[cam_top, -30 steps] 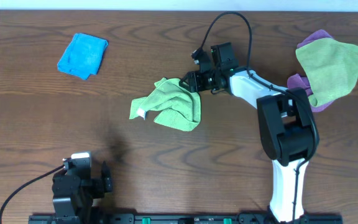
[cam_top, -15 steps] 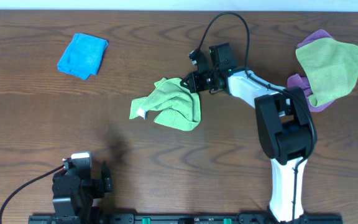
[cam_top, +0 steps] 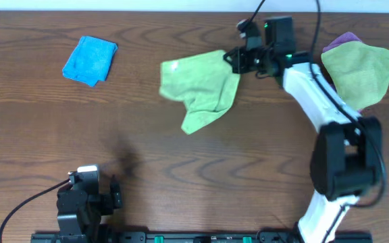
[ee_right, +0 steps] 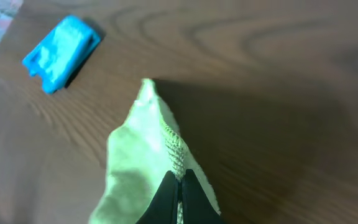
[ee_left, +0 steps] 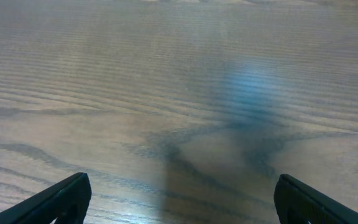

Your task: Fold the cloth

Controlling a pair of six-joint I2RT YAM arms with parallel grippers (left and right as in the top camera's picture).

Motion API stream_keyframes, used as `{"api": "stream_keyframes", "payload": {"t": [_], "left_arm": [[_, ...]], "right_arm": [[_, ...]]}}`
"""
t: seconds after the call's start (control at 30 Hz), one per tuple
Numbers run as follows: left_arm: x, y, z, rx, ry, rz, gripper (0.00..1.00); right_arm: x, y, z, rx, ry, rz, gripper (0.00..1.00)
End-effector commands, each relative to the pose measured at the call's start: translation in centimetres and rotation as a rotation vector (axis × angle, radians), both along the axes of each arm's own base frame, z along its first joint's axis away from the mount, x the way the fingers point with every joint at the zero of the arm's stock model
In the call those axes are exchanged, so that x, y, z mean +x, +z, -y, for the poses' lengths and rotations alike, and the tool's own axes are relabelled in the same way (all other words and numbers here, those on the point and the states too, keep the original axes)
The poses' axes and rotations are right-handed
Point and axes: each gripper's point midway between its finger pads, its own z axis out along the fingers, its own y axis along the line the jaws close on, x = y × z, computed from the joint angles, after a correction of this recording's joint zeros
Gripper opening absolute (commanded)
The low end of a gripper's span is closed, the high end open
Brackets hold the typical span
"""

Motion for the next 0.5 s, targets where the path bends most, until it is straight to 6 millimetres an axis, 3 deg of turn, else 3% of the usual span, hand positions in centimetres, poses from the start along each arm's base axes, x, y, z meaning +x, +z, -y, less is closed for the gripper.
{"api": "stream_keyframes", "payload": {"t": [0.0,0.3,0.4,0.47], "left_arm": [[-0.4,-0.6,0.1,0.007,-0.012,-0.026,0.95],[-0.4,-0.6,0.1,0.007,-0.012,-0.026,0.95],[-0.4,-0.6,0.1,0.007,-0.012,-0.026,0.95],[-0.4,-0.6,0.1,0.007,-0.012,-0.026,0.95]], "right_arm": [[0.7,1.6,2.3,-0.129,-0.044,0.083,0.01],[0.5,0.7,5.8,-0.247,-0.139,0.044,0.01],[1.0,2.7,7.3,-0.247,-0.177,0.095,0.01],[1.6,5.0,8.9,-0.256,-0.22,0.155,0.01]]}}
